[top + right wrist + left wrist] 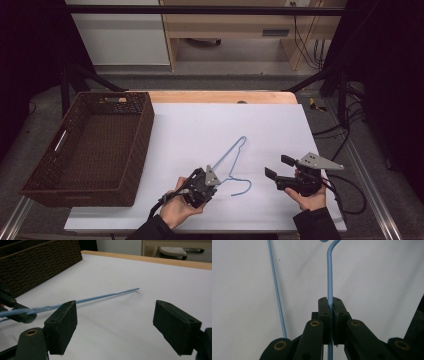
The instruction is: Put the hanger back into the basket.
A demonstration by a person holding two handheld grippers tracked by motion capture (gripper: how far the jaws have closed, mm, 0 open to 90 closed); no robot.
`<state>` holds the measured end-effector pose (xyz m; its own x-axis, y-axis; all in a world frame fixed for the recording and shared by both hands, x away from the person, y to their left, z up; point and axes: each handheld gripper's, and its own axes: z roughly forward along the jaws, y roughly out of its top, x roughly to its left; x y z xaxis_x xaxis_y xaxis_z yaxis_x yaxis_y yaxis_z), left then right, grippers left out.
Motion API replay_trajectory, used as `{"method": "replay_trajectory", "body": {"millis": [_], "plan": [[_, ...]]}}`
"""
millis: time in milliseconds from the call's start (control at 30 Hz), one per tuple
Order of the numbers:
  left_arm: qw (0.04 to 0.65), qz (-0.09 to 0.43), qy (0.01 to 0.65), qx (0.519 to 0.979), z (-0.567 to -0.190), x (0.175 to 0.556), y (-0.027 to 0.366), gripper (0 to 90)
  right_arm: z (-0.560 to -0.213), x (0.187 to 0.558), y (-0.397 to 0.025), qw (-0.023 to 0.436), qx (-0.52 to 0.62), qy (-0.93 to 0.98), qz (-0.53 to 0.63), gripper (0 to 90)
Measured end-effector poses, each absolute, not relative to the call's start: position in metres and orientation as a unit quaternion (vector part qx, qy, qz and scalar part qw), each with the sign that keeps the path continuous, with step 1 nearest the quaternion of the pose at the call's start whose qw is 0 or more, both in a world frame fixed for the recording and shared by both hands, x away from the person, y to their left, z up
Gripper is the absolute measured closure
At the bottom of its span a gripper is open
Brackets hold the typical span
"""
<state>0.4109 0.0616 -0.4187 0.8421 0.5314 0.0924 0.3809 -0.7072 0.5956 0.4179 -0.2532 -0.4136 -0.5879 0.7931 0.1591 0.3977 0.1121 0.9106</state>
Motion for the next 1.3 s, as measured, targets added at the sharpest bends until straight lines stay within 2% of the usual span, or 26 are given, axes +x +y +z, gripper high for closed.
{"method": "replay_trajectory", "body": {"millis": [333,733,1300], "plan": [[0.320,0.146,0.249,0.902,-0.394,0.410,0.077,87.5,-0.417,0.420,-0.257,0.196,0.414,0.726,0.512,19.3],[0.377,0.139,0.241,0.884,-0.359,0.411,0.097,87.5,-0.418,0.421,-0.263,0.203,0.421,0.725,0.506,12.8],[0.408,0.136,0.226,0.874,-0.308,0.424,0.134,87.5,-0.418,0.421,-0.268,0.213,0.416,0.725,0.506,8.9]]}}
